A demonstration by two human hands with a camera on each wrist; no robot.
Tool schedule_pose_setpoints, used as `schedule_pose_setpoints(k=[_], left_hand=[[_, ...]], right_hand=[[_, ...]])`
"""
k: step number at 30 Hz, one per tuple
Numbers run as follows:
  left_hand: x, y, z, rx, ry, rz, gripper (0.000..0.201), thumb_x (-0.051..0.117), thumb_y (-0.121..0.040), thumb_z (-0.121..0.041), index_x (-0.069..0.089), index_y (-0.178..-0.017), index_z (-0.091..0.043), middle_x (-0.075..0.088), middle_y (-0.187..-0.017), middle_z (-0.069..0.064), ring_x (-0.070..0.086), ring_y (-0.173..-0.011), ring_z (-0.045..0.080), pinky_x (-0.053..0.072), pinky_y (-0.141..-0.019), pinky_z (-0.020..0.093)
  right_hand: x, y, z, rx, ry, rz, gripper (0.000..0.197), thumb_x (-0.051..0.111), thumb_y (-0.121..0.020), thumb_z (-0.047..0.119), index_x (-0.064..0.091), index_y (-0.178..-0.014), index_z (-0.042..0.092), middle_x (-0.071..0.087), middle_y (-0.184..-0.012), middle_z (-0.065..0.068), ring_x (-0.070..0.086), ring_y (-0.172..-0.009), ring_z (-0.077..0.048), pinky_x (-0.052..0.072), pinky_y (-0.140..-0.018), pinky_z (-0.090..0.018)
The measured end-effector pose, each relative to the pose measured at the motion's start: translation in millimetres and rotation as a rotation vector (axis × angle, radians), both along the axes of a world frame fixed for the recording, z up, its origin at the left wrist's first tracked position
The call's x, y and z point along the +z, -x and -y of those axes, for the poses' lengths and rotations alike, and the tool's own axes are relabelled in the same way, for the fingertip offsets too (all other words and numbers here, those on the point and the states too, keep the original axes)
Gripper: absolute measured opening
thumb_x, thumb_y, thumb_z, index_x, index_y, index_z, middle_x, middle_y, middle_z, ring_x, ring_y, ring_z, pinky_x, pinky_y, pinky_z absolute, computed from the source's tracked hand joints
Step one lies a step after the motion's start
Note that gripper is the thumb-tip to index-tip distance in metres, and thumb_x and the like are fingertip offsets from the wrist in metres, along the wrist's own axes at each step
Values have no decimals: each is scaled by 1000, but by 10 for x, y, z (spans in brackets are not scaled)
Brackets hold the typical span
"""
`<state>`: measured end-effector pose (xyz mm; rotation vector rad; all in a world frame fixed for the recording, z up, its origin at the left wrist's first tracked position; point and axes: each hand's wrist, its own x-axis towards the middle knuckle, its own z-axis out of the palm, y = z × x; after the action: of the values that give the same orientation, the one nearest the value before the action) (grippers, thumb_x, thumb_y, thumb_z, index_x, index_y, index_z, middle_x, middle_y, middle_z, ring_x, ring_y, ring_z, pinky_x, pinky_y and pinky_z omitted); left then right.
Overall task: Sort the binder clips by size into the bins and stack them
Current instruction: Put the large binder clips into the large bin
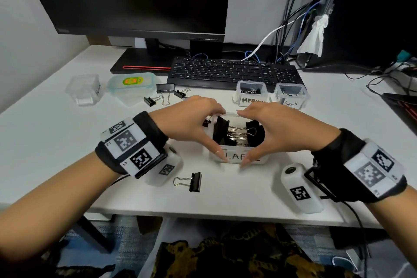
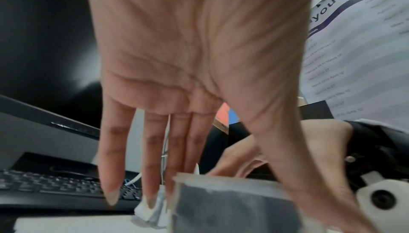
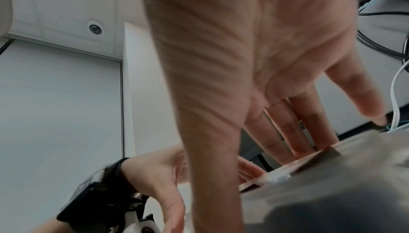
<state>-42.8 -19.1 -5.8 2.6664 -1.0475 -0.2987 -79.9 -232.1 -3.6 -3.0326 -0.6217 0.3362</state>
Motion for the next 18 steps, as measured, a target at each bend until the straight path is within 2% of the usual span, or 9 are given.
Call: schedule_pose_setpoints(k=[3,5,7,8,9,12,14,16,18], left_hand=[[-1,-136,-32,45,-4,-103,88,57,-67,-76,50,-136,-23,54,-137,-8,50,-123,10,43,-98,25],[-28,-199,-61,82,-102,-129,95,40,-71,-83,47,-139,-17,51,-140,-1,50,-122,16,41,-102,31],[-78,-225,-69,57,-207,-170,100,25,-72,-90,53,-123,-10,59,-122,10,52,-101,25,43,-94,35],[-101,-228,-74,48,-244,-203,104,18,-68,-92,54,-115,-7,61,-110,10,53,-97,29,43,-94,37],[-118,-236,-88,56,-278,-241,109,13,-65,-94,53,-115,-6,60,-107,6,54,-105,31,42,-99,38],[-121,-241,-127,78,-333,-290,102,8,-55,-100,45,-105,-19,52,-120,-7,44,-131,27,31,-113,42],[-137,-255,-138,63,-320,-285,106,8,-48,-103,44,-105,-21,56,-128,-4,46,-129,27,33,-111,43],[-148,-264,-146,68,-314,-288,122,11,-49,-101,49,-125,-14,56,-133,2,49,-123,26,35,-109,42],[-150,-264,-133,79,-321,-271,113,16,-58,-97,48,-132,-17,57,-130,2,51,-119,24,37,-107,42]], right_hand=[[31,-26,74,-30,30,-14,113,66,-46,83,45,-140,23,51,-132,6,49,-121,-17,46,-98,-40],[39,-67,118,-73,17,-28,116,71,-48,78,40,-145,23,48,-139,6,46,-127,-18,44,-103,-40],[40,-127,162,-120,-5,-41,119,73,-48,76,37,-148,23,46,-143,5,44,-130,-19,41,-106,-39],[42,-161,181,-137,-9,-47,120,74,-48,74,35,-149,23,44,-145,6,42,-132,-19,39,-108,-37],[47,-193,194,-149,-9,-53,121,76,-49,73,33,-150,22,43,-147,6,40,-135,-19,36,-110,-35],[56,-277,214,-161,-5,-65,123,77,-48,71,31,-151,21,39,-150,6,35,-139,-19,32,-114,-35],[58,-312,222,-175,-19,-76,125,78,-46,71,32,-151,22,38,-151,7,34,-140,-19,32,-114,-37],[59,-330,225,-180,-28,-84,125,78,-45,72,32,-151,23,38,-152,8,34,-140,-19,32,-114,-38],[55,-336,230,-177,-28,-84,125,77,-45,72,33,-151,23,39,-151,8,34,-140,-19,33,-114,-38]])
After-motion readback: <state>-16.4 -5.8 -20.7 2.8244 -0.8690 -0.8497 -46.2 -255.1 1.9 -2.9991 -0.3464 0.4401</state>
